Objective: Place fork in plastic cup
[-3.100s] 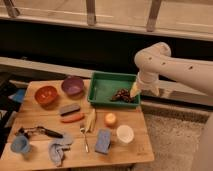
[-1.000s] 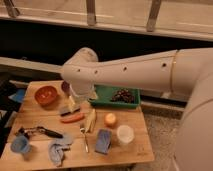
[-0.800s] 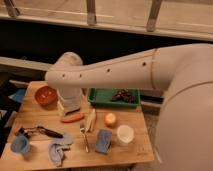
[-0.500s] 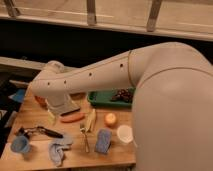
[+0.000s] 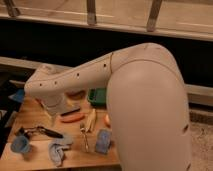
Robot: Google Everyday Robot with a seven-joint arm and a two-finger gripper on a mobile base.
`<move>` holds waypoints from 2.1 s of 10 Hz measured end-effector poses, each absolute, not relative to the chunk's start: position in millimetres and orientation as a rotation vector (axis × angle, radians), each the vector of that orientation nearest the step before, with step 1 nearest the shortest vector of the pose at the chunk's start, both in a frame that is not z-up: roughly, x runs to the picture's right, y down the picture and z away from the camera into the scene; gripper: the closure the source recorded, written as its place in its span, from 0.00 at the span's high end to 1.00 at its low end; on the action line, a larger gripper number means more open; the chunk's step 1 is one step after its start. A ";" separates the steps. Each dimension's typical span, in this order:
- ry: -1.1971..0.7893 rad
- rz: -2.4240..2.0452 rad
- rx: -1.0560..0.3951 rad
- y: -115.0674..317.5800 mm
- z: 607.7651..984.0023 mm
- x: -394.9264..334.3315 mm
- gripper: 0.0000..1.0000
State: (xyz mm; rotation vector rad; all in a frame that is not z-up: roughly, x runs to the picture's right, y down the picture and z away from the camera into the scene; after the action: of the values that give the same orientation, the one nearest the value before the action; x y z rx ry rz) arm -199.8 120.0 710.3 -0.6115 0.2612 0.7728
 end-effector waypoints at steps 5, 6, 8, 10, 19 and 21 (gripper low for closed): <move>0.287 0.794 -0.619 118.0 718.0 -193.6 0.76; 0.292 0.793 -0.617 116.9 718.3 -192.9 0.76; 0.316 0.777 -0.631 124.4 728.4 -195.2 0.76; 0.376 0.776 -0.674 145.7 751.3 -186.0 0.76; 0.518 0.770 -0.836 202.1 805.8 -172.7 0.76; 0.540 0.779 -0.858 210.4 812.1 -167.0 0.76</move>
State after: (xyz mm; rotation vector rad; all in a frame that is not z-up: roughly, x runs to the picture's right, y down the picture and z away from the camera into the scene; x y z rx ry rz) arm -167.0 210.4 812.1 -0.8579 0.5399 0.7791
